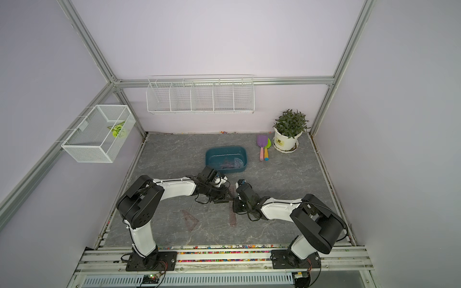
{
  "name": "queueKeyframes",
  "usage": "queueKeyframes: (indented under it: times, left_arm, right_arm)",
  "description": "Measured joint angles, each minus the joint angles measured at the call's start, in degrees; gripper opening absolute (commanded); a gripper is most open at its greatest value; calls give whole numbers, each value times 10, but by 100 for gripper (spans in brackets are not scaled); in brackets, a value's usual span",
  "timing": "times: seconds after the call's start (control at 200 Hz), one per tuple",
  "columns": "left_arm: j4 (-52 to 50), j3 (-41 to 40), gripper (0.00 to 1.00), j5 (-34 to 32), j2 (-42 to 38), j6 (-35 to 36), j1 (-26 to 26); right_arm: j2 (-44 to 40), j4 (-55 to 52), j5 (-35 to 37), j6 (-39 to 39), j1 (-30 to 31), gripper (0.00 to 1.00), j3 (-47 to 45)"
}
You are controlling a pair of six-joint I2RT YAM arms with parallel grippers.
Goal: Put the scattered rulers into the storage box
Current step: Pick up the ruler from the center of the board.
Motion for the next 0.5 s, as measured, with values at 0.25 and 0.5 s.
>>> queueKeyframes:
  times: [0.25, 0.5]
  left_arm:
    - [14, 13, 19, 5, 22, -6, -4]
    - [9, 13, 0, -6, 24, -8, -5]
  right_arm:
    - [0, 26, -2, 5, -2, 1, -11]
    - [-12, 22, -5, 6, -11, 1, -20]
